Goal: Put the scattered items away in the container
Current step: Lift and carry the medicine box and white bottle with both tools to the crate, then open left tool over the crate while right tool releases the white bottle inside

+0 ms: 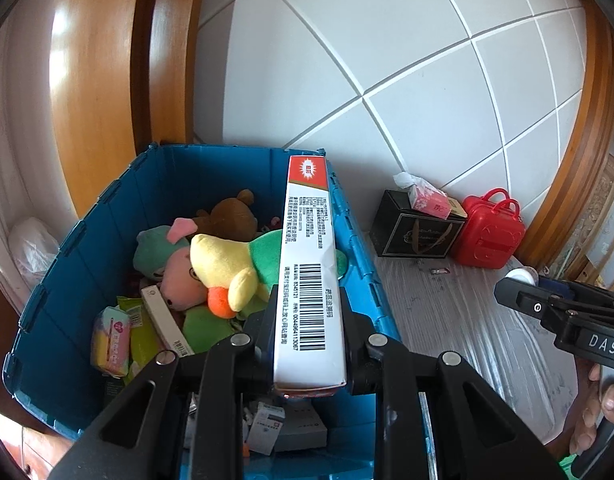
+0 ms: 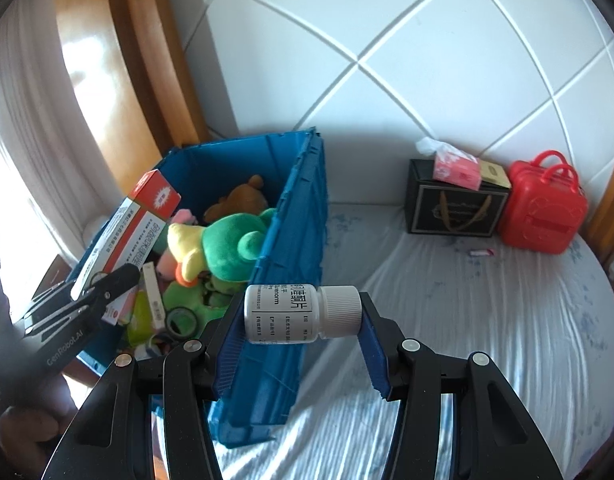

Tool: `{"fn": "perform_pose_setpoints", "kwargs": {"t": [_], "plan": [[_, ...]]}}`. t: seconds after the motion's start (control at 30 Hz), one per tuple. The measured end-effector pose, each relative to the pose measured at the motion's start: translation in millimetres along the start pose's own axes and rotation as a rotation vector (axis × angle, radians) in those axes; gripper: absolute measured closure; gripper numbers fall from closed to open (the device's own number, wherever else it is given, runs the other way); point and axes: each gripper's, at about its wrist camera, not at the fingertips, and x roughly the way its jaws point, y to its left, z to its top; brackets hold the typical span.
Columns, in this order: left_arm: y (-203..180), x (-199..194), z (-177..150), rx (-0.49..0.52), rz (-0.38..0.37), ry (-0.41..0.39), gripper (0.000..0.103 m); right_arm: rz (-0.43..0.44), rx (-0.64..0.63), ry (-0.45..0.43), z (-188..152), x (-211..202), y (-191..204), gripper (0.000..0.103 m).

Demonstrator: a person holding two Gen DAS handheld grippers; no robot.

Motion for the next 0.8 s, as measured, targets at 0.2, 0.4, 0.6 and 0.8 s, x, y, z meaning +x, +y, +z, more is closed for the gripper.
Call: {"fn": "perform_pose_setpoints", "kwargs": {"t": [0.2, 0.4, 0.6, 0.8], "plan": [[29, -5, -6, -0.032, 0.042, 0.008, 0.08, 0.037, -0.041, 0.007, 14, 18, 28, 0.051], [51, -7, -14, -0.056, 0.074, 0.024, 0.08, 0.071, -0.081, 0.015, 35, 40, 57, 0.051], [67, -3, -17, -0.08, 0.09, 0.031, 0.08, 0.103, -0.124, 0.01, 62, 58, 86, 0.051], [77, 4, -19, -0.096, 0.098, 0.047, 0.08, 0.129, -0.189, 0.012, 86, 79, 115, 0.051]]}}
